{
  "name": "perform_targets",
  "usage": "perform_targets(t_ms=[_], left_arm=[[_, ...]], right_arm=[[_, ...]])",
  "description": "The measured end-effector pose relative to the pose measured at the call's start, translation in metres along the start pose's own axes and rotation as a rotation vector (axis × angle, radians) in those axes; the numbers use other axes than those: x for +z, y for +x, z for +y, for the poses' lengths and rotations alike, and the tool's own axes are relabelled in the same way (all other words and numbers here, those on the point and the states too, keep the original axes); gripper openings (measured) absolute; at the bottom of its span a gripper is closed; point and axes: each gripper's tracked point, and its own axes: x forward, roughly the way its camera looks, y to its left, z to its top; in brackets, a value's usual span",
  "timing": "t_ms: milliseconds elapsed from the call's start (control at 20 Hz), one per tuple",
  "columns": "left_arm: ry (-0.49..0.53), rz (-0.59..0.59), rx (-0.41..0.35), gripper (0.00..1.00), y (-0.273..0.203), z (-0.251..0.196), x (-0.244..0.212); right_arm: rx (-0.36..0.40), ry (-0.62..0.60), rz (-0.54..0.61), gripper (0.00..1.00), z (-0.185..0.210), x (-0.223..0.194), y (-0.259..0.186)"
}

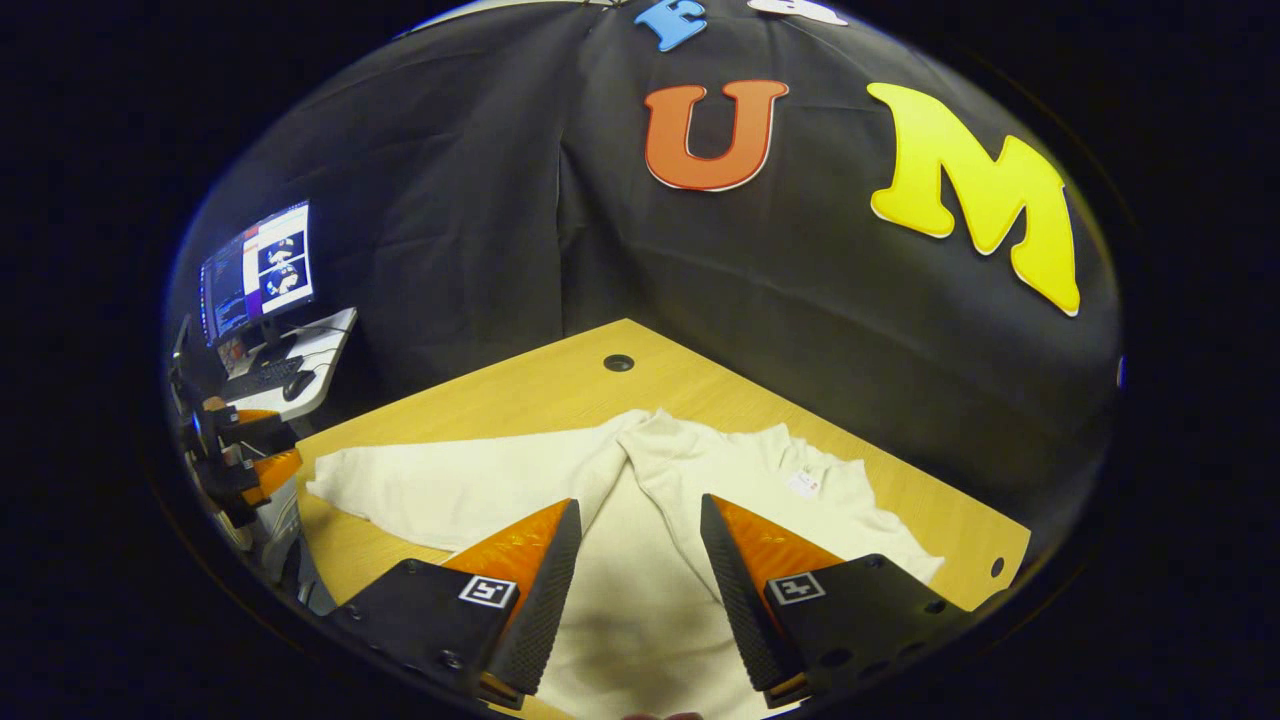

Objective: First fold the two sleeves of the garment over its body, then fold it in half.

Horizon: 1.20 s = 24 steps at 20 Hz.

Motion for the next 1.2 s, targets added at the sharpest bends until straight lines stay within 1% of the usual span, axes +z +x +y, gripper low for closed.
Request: perform_targets(t_ms=[100, 150, 350, 400, 450, 500, 650, 700, 750, 800, 900, 950, 1000, 1050, 1150, 1200], left_arm=[[0.004, 0.018, -0.027, 1.00, 0.011, 0.004, -0.016], [0.005, 0.033, -0.039, 1.00, 0.016, 0.006, -0.025], [-0.022, 0.075, -0.052, 1.00, 0.038, 0.016, -0.057], [-0.030, 0.090, -0.053, 1.00, 0.041, 0.017, -0.065], [-0.042, 0.096, -0.059, 1.00, 0.043, 0.018, -0.071], [-0.053, 0.068, -0.068, 1.00, 0.045, 0.016, -0.067], [-0.089, 0.077, -0.087, 1.00, 0.047, 0.014, -0.074], [-0.101, 0.069, -0.109, 1.00, 0.049, 0.009, -0.074], [-0.105, 0.065, -0.118, 0.96, 0.048, 0.007, -0.075], [-0.108, 0.065, -0.118, 0.89, 0.049, 0.006, -0.075], [-0.107, 0.071, -0.117, 0.83, 0.047, 0.002, -0.075], [-0.107, 0.072, -0.116, 0.76, 0.047, 0.000, -0.075], [-0.105, 0.077, -0.110, 0.73, 0.047, -0.001, -0.075], [-0.111, 0.081, -0.106, 0.65, 0.047, -0.002, -0.075], [-0.121, 0.094, -0.099, 0.57, 0.047, -0.005, -0.074], [-0.112, 0.101, -0.097, 0.62, 0.047, -0.006, -0.073]], right_arm=[[0.013, -0.003, 0.022, 0.75, 0.009, -0.006, -0.012], [0.016, -0.008, 0.024, 0.76, 0.012, -0.006, -0.018], [0.034, -0.062, 0.041, 0.76, 0.029, -0.007, -0.030], [0.041, -0.076, 0.048, 0.75, 0.036, -0.007, -0.031], [0.048, -0.090, 0.051, 0.76, 0.042, -0.005, -0.032], [0.054, -0.106, 0.053, 0.75, 0.047, -0.004, -0.032], [0.082, -0.123, 0.060, 0.76, 0.065, -0.001, -0.033], [0.088, -0.125, 0.060, 0.76, 0.071, 0.000, -0.032], [0.096, -0.123, 0.053, 0.76, 0.076, 0.004, -0.032], [0.102, -0.124, 0.050, 0.76, 0.081, 0.004, -0.033], [0.110, -0.129, 0.055, 0.76, 0.086, 0.003, -0.035], [0.111, -0.129, 0.058, 0.76, 0.086, 0.003, -0.035], [0.111, -0.124, 0.059, 0.76, 0.087, 0.003, -0.036], [0.109, -0.118, 0.059, 0.76, 0.086, 0.004, -0.036], [0.096, -0.102, 0.049, 0.76, 0.081, 0.006, -0.040], [0.089, -0.090, 0.044, 0.76, 0.080, 0.006, -0.043]])
